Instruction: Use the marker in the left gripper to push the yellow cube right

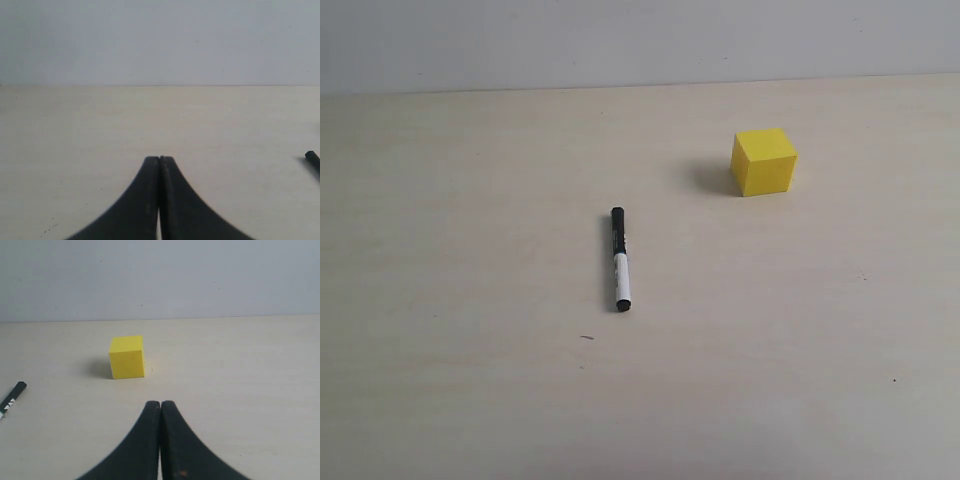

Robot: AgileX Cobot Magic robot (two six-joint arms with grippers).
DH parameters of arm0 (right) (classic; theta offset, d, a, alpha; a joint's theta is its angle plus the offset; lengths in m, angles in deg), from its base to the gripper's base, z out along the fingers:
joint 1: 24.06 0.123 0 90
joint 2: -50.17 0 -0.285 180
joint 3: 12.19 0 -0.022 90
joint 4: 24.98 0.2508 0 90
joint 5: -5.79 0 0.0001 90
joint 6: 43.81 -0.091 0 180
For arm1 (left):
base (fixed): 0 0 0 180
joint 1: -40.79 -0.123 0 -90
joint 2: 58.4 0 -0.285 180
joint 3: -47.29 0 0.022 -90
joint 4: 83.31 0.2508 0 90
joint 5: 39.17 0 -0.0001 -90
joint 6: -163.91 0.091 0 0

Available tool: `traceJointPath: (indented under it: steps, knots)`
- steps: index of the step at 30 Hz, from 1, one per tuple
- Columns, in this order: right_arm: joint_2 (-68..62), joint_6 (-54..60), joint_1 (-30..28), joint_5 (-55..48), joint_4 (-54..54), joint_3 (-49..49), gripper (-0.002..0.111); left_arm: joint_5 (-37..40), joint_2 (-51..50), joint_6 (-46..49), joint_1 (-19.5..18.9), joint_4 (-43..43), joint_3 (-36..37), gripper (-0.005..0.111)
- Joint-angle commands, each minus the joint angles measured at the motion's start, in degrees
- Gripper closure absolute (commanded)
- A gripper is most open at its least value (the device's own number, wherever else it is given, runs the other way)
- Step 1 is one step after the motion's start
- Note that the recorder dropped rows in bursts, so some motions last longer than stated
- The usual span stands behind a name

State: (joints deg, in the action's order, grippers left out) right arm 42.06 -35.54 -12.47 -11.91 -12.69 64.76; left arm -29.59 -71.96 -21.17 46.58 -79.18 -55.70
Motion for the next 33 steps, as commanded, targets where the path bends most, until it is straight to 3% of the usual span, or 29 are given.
traceJointPath:
  steps: [1,8,17,33]
  knots:
    - [0.3,0.0,-0.3,0.2,-0.2,0.3,0.108,1.5,0.4,0.2,-0.1,-0.3,0.2,0.107]
    - [0.3,0.0,-0.3,0.2,-0.2,0.3,0.108,7.3,0.4,0.2,-0.1,-0.3,0.2,0.107]
    - [0.3,0.0,-0.3,0.2,-0.2,0.3,0.108,7.7,5.7,0.2,-0.1,-0.3,0.2,0.107]
    - [0.3,0.0,-0.3,0.2,-0.2,0.3,0.108,8.3,5.8,0.2,-0.1,-0.3,0.2,0.107]
